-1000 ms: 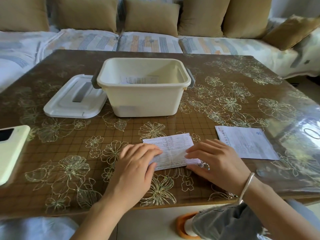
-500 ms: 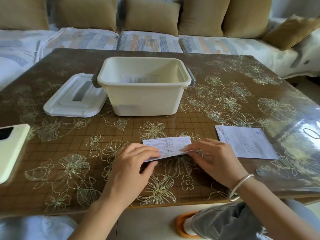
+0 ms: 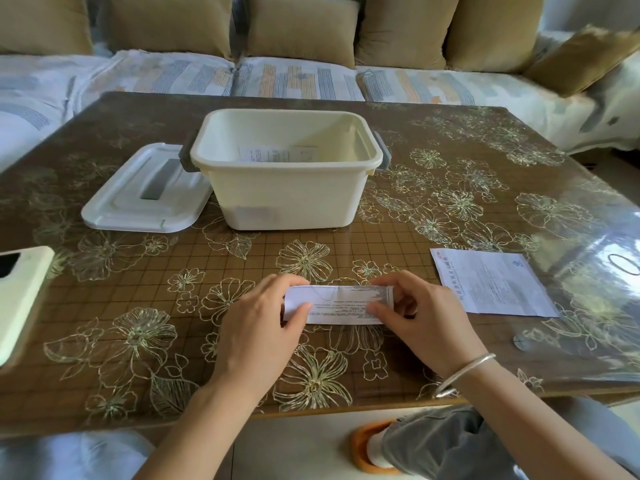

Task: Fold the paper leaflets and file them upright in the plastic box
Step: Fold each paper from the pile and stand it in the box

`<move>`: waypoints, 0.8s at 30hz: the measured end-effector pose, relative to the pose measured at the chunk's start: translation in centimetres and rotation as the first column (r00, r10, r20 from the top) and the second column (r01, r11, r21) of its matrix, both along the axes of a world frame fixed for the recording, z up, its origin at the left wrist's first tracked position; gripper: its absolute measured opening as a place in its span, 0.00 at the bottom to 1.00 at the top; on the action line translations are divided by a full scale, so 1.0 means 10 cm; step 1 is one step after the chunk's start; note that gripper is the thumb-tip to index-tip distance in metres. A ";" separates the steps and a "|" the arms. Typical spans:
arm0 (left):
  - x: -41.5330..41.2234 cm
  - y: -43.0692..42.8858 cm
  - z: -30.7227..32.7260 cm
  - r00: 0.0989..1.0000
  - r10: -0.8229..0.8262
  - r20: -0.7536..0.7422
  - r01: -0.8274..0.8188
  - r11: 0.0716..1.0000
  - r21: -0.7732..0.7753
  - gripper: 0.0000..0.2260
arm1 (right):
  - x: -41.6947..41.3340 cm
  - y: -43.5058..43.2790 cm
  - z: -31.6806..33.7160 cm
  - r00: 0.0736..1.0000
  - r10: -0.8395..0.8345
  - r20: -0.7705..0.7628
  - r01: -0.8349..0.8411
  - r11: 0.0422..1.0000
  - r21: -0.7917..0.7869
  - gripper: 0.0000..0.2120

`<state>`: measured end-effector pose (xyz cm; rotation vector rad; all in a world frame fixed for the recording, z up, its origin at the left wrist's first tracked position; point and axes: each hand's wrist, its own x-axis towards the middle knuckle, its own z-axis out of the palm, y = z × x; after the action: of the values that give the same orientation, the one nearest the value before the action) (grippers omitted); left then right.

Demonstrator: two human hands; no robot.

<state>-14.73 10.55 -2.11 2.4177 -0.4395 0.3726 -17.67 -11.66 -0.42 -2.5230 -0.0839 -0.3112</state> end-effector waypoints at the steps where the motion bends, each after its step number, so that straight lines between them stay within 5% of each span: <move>1: 0.00 0.00 0.00 1.000 0.007 0.002 -0.007 1.000 0.016 0.11 | 0.02 0.01 0.01 1.000 -0.005 -0.007 0.005 0.999 -0.037 0.15; 6: -0.02 0.00 -0.01 0.999 0.045 0.026 -0.047 0.998 0.051 0.18 | 0.08 0.05 0.07 0.999 -0.007 -0.050 0.000 0.989 -0.148 0.16; 12: 0.00 -0.05 -0.03 0.988 -0.076 0.131 0.056 0.987 0.151 0.09 | 0.19 0.08 0.20 0.976 -0.029 -0.214 -0.019 0.976 -0.216 0.19; 20: 0.07 -0.10 -0.02 0.995 -0.099 0.003 0.098 0.995 0.029 0.12 | 0.44 0.23 0.45 0.846 -0.113 -0.521 -0.121 0.911 -0.394 0.28; 24: 0.11 -0.11 0.00 0.989 -0.124 -0.075 0.129 0.989 0.072 0.18 | 0.51 0.17 0.50 0.827 -0.099 -0.554 -0.083 0.952 -0.295 0.24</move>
<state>-13.63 9.42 -2.07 2.4535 -0.5819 0.2175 -12.55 -9.94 4.60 -2.8157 0.1236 0.4979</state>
